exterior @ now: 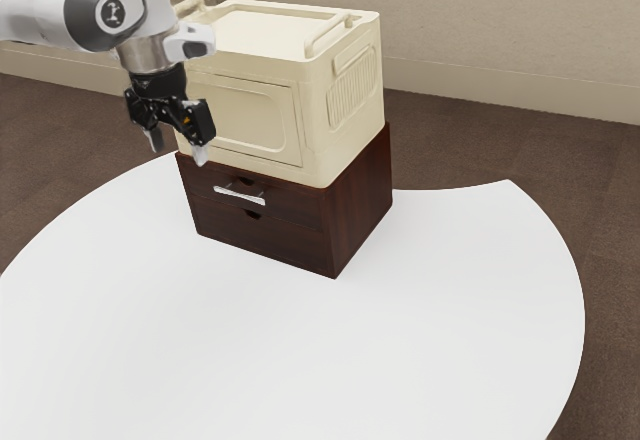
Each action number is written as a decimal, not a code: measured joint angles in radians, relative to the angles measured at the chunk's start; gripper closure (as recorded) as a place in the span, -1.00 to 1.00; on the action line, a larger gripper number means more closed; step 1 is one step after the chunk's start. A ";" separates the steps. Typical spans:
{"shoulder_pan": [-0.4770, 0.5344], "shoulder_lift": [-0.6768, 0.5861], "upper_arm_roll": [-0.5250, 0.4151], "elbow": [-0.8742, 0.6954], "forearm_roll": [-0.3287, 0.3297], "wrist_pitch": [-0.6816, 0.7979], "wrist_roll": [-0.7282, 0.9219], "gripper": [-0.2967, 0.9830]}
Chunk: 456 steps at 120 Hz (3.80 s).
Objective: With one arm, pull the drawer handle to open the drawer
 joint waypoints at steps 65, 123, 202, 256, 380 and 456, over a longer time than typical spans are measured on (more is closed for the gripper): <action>-0.031 -0.034 0.026 -0.347 0.007 0.364 0.016 -0.54; -0.157 0.009 0.092 -0.342 0.001 0.394 0.386 -0.54; -0.095 0.108 0.123 -0.324 -0.026 0.642 1.073 -0.54; -0.041 0.179 0.073 -0.317 -0.063 0.792 1.325 -0.54; -0.022 0.257 0.068 -0.285 -0.145 0.861 1.569 -0.19; -0.022 0.225 0.070 -0.285 -0.193 0.769 1.551 0.54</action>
